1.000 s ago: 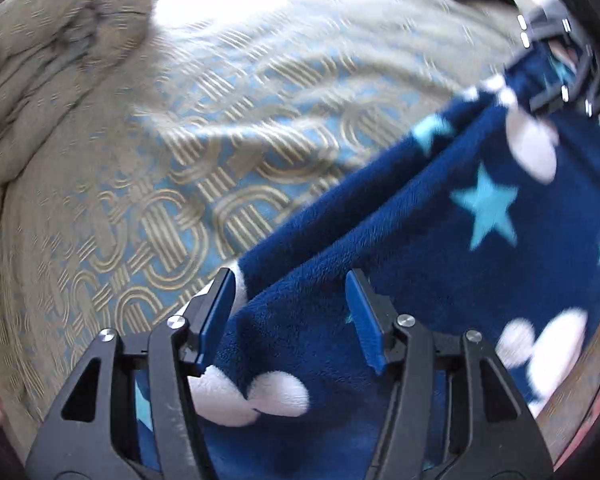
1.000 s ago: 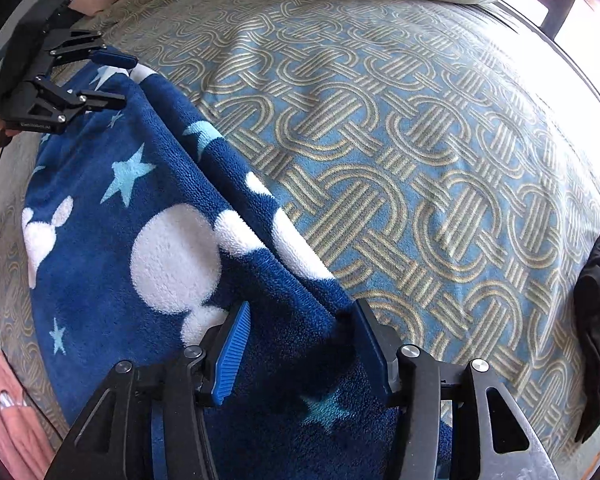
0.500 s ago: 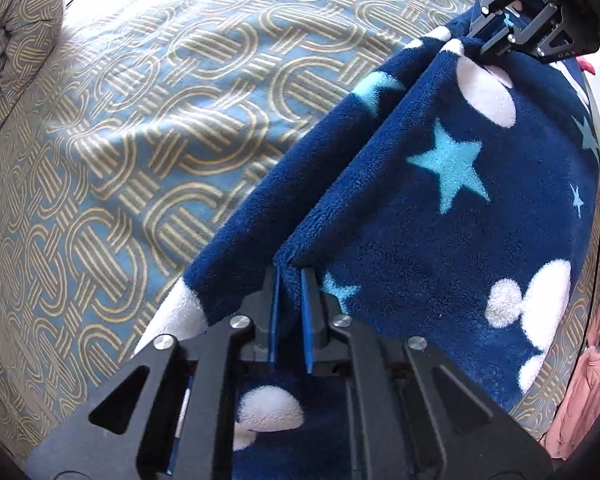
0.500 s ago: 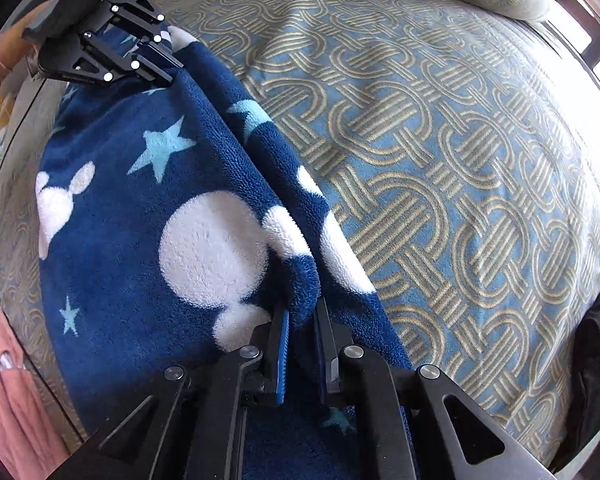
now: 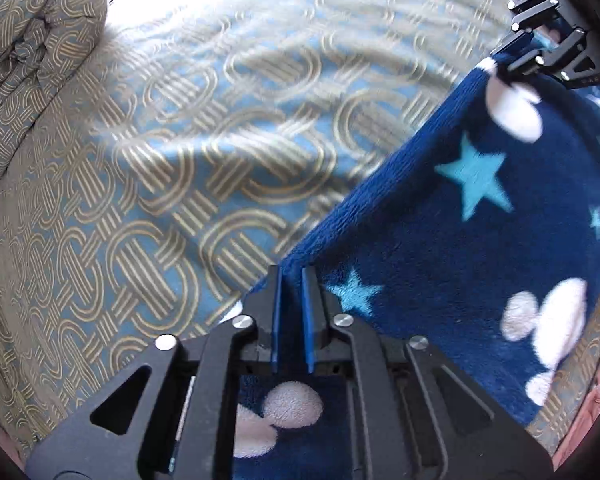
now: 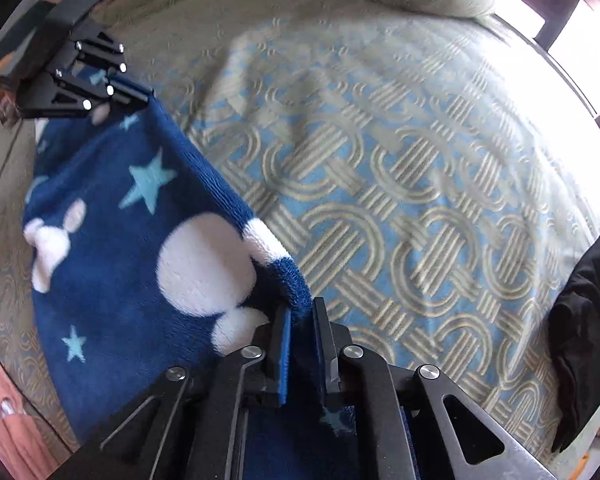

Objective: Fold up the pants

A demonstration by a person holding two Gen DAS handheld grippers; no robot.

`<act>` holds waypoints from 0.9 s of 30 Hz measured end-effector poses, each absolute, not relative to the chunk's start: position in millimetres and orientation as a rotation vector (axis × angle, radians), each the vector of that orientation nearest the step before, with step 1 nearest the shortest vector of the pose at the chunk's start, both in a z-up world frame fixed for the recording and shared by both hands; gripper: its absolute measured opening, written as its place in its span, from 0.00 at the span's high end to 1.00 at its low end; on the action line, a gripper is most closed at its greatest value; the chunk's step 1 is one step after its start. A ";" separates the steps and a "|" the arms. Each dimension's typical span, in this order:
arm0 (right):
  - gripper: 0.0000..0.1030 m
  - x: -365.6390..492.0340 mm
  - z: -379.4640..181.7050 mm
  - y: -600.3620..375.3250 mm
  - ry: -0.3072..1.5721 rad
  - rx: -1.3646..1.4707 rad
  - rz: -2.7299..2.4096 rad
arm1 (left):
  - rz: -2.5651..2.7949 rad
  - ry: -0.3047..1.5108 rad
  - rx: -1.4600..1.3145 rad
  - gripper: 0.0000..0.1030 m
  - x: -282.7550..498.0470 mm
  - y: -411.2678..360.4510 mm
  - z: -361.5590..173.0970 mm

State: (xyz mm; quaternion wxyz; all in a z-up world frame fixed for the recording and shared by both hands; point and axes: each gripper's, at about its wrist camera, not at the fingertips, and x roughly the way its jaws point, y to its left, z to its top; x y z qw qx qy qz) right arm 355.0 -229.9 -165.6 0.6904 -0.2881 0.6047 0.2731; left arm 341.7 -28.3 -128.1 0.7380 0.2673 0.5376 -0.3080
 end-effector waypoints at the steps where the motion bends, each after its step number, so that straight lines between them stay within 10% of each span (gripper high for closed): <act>1: 0.78 353.1 -176.8 -226.5 1.371 -0.693 0.590 | -0.663 1.163 0.588 0.86 337.3 -28.8 -125.7; 7: 0.51 340.4 -127.2 -272.7 1.200 -0.545 0.398 | -0.519 1.110 0.551 0.68 300.6 -14.1 -90.8; 22: 0.49 223.7 -61.7 -555.8 1.112 0.041 -0.229 | -0.812 1.026 0.307 0.56 188.1 -198.8 -48.4; 27: 0.32 239.3 -84.9 -576.7 1.177 0.139 -0.096 | -0.905 1.087 0.394 0.56 168.6 -278.6 -73.4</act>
